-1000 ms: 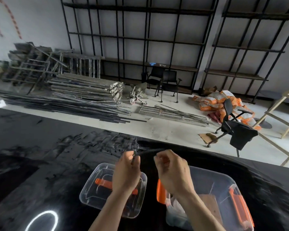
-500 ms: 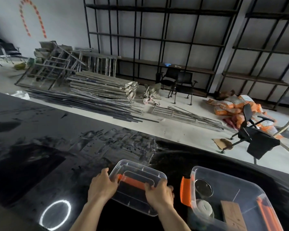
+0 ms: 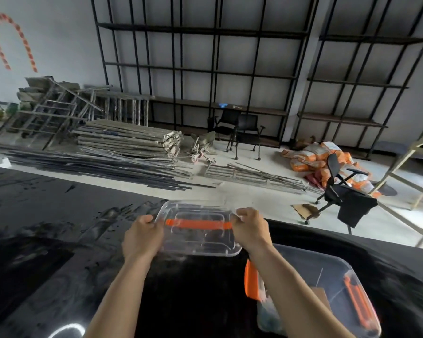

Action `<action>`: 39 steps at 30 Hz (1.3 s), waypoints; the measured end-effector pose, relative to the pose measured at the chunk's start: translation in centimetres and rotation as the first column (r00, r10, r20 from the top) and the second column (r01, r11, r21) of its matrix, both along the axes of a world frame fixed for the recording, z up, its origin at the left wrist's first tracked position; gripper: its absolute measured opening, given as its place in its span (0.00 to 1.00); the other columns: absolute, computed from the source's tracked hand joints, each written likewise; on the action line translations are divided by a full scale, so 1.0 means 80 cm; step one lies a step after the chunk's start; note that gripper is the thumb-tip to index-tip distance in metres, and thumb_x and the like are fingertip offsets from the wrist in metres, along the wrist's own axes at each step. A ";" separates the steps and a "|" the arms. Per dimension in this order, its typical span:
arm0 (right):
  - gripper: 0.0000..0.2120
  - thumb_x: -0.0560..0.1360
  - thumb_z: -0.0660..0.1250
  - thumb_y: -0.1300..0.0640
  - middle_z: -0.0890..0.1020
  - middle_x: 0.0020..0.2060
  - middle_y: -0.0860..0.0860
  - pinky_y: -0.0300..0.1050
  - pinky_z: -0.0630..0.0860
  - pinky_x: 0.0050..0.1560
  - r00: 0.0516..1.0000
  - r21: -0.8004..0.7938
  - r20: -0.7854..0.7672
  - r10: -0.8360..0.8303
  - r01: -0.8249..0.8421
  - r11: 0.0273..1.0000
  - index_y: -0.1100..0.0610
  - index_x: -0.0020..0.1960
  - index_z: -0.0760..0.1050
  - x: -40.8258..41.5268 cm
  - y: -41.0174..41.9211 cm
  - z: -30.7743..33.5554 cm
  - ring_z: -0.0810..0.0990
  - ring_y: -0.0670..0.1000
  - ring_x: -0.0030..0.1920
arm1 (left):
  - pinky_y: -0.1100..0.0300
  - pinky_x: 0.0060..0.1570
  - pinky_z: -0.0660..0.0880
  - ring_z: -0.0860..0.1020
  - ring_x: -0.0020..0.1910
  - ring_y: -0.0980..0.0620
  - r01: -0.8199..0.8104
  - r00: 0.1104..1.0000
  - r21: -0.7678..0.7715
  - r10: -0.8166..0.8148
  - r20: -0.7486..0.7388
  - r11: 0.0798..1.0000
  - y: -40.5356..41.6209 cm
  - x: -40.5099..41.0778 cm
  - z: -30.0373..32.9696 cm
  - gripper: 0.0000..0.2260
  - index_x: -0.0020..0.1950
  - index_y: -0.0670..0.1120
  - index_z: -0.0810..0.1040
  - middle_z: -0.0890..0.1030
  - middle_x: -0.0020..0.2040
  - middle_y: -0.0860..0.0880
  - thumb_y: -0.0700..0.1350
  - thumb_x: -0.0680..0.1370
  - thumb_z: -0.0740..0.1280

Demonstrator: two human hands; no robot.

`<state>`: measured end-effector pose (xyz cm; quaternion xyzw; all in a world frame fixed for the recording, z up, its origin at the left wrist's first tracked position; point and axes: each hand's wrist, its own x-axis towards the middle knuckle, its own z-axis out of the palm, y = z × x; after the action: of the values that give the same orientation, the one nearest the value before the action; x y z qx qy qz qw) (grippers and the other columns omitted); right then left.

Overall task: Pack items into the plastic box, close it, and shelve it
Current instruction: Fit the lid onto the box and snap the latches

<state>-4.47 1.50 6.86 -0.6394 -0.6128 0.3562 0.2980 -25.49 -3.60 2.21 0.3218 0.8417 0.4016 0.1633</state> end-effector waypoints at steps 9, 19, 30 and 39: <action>0.07 0.77 0.65 0.57 0.80 0.43 0.50 0.43 0.71 0.42 0.962 0.143 -0.121 -0.245 0.261 0.955 0.52 0.50 0.81 0.176 0.029 0.049 0.77 0.51 0.44 | 0.53 0.57 0.75 0.80 0.59 0.48 0.285 0.954 0.220 -0.299 0.032 0.933 0.050 0.140 0.072 0.18 0.64 0.47 0.80 0.83 0.60 0.50 0.54 0.78 0.64; 0.11 0.76 0.63 0.61 0.83 0.46 0.50 0.48 0.77 0.53 0.912 0.127 -0.146 -0.384 0.403 0.907 0.51 0.39 0.81 0.280 0.013 0.039 0.82 0.55 0.52 | 0.50 0.59 0.77 0.82 0.55 0.47 0.413 0.887 0.231 -0.447 0.118 0.881 0.066 0.234 0.065 0.10 0.48 0.46 0.83 0.85 0.50 0.49 0.50 0.77 0.67; 0.20 0.81 0.60 0.44 0.82 0.52 0.59 0.58 0.83 0.53 0.660 -0.080 -0.619 -0.425 0.486 0.870 0.60 0.57 0.78 0.320 0.022 0.046 0.85 0.62 0.49 | 0.56 0.64 0.73 0.78 0.62 0.53 0.314 0.653 0.537 -0.589 0.476 0.783 0.058 0.257 0.074 0.17 0.68 0.53 0.77 0.81 0.62 0.53 0.56 0.81 0.62; 0.15 0.71 0.72 0.47 0.84 0.27 0.51 0.55 0.81 0.43 0.909 0.037 -0.165 -0.382 0.393 0.919 0.58 0.33 0.82 0.309 -0.001 -0.002 0.81 0.53 0.32 | 0.64 0.44 0.77 0.79 0.60 0.50 0.283 0.784 0.449 -0.474 0.400 0.847 0.029 0.263 0.027 0.15 0.53 0.47 0.77 0.81 0.57 0.49 0.32 0.71 0.71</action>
<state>20.28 1.45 6.68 -0.7079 -0.4610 0.3169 0.4312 -4.44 -1.27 4.41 0.3972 0.5971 0.5777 0.3898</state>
